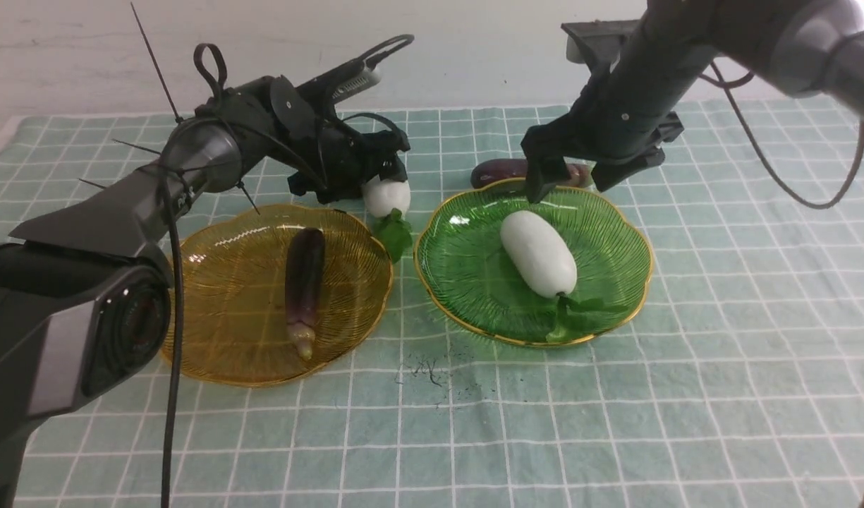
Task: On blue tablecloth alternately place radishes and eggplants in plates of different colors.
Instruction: 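Pick up the white radish and place it on the plate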
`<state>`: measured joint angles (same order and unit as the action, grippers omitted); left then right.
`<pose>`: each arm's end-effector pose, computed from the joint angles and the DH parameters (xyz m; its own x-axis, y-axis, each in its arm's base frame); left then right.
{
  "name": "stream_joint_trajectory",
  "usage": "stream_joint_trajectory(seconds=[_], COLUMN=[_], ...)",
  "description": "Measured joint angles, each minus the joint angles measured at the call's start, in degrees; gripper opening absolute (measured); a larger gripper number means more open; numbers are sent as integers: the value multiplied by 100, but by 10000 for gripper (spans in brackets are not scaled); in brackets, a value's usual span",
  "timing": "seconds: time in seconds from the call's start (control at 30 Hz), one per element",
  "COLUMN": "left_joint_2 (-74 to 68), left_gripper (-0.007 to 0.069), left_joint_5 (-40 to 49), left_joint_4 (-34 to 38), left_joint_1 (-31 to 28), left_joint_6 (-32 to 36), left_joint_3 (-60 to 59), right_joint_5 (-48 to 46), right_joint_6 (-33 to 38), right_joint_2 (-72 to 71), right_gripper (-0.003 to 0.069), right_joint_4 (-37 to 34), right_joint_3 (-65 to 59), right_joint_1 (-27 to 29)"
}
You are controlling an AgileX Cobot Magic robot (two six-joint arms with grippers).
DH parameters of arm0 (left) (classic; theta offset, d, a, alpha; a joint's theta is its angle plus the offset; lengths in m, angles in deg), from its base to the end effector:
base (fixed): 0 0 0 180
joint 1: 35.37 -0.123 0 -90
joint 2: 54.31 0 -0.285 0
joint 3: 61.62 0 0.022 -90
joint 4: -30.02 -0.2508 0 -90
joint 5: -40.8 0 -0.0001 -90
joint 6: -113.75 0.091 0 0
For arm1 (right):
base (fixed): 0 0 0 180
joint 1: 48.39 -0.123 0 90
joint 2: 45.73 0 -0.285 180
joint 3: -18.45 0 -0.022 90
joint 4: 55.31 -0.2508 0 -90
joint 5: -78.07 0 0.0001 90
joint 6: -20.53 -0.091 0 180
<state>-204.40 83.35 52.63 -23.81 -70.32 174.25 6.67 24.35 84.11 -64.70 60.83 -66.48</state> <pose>0.5452 -0.1357 0.2069 -0.7757 -0.1966 -0.5997 0.1025 0.8984 -0.4271 0.4375 0.1577 0.2912 -0.8801 -0.3020 -0.3664 -0.3727 0.9175 0.1389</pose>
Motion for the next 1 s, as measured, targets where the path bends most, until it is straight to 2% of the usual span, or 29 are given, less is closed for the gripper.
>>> stream_joint_trajectory(seconds=[0.23, 0.4, 0.67, 0.8, 0.9, 1.0], left_joint_2=[680, 959, 585, 322, 117, -81], left_gripper=[478, 478, 478, 478, 478, 478], left_joint_5=[1222, 2589, 2892, 2865, 2674, 2494], left_joint_4=[114, 805, 604, 124, -344, -630], left_joint_1=[28, 404, 1220, 1474, 1555, 1555], left_joint_6=[343, 993, 1252, 984, 331, -360], left_joint_3=[834, 1102, 1096, 1096, 1096, 1096], right_joint_5=[-38, -76, -117, -135, -141, -141], right_joint_6=[9, -24, -158, -191, -191, -191], right_joint_2=[-726, -1481, -1908, -1915, -1927, -1952], right_gripper=[521, 420, 192, 88, 13, -8], right_joint_4=[548, 1051, 1187, 1052, 821, 625], right_joint_3=[0, 11, 28, 28, 28, 28], right_joint_1=[0, 0, 386, 729, 968, 1104])
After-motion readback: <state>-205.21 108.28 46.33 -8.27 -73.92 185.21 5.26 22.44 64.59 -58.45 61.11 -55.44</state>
